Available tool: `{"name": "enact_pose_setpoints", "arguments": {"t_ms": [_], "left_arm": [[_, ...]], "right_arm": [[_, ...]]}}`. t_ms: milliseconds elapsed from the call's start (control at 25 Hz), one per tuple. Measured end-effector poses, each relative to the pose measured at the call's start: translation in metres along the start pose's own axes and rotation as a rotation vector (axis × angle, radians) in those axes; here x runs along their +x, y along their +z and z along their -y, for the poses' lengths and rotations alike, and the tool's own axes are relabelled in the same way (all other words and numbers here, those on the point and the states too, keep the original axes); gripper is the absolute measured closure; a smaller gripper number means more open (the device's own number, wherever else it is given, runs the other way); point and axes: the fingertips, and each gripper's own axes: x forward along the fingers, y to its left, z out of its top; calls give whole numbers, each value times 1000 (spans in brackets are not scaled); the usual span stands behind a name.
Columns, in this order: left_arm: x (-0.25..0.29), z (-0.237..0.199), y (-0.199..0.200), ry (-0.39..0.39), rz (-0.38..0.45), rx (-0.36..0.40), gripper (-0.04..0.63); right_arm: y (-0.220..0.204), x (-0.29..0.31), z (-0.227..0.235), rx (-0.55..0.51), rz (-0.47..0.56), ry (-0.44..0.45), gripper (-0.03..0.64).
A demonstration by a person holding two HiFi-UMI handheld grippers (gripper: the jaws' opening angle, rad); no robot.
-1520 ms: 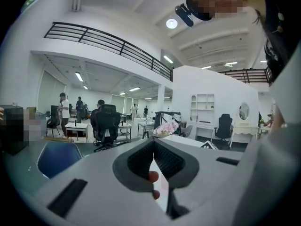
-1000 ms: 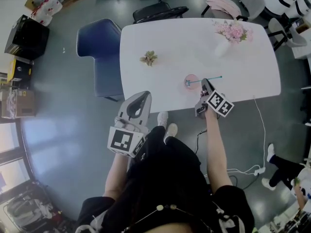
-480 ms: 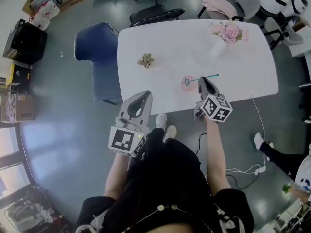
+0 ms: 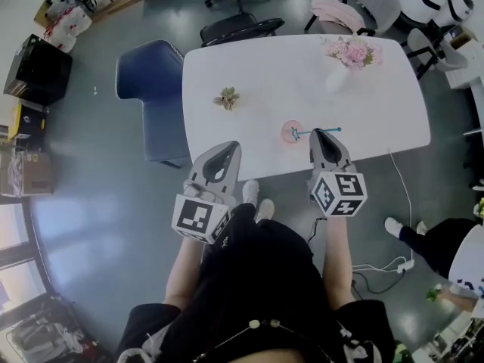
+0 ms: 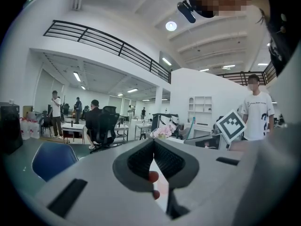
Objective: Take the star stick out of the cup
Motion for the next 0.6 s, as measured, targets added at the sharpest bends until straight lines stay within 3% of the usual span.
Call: {"name": "enact_pose_setpoints", "arguments": {"t_ms": [360, 600], "left_arm": [[9, 8, 4, -40, -3, 26, 589], [13, 12, 12, -67, 5, 39, 589]], "right_arm": [[28, -39, -31, -207, -40, -40, 600], [37, -52, -44, -234, -51, -44, 600]]}}
